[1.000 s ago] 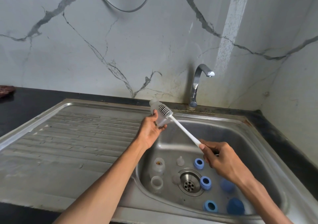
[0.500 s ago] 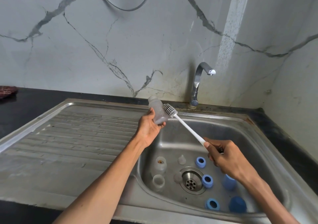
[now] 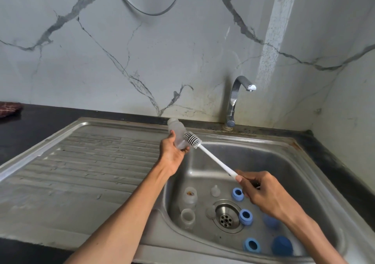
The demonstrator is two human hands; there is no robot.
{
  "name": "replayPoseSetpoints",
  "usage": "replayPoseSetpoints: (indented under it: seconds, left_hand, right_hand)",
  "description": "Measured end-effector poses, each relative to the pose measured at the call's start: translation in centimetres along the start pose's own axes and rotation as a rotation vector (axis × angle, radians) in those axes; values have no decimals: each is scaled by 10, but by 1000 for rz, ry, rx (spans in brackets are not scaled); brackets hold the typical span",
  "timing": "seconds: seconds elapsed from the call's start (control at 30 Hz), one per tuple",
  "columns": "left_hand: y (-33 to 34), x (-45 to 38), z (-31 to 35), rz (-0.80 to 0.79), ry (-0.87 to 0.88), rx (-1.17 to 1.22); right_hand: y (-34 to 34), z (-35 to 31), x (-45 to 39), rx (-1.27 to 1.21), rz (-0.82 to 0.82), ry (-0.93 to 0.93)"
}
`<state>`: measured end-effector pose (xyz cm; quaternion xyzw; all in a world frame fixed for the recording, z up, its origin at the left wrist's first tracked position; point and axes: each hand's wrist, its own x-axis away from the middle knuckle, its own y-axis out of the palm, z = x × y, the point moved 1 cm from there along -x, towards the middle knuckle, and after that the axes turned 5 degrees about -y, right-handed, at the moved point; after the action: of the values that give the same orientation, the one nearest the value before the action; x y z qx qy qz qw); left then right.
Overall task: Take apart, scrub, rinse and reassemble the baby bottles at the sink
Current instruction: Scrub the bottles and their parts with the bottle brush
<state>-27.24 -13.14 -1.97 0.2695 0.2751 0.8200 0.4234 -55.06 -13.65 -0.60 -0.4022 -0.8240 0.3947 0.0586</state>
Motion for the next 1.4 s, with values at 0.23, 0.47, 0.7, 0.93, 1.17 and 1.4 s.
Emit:
replayPoseSetpoints:
  seconds: [0.23, 0.47, 0.7, 0.93, 1.17, 1.4]
  left_hand:
    - [28, 16, -39, -118, -63, -217]
    - [8, 5, -9, -3, -4, -13]
    - [13, 8, -4, -55, 36, -18]
    - [18, 18, -11, -148, 23, -92]
    - [29, 29, -26, -230, -41, -188]
    - [1, 8, 1, -88, 24, -57]
  right_hand:
    - [2, -1, -3, -14, 169, 8]
    - [4, -13, 2, -65, -15, -37]
    - [3, -18, 3, -150, -22, 10]
    - [2, -11, 0, -156, 100, 30]
    - [-3, -12, -1, -182, 189, 26]
    - [4, -11, 1, -104, 3, 10]
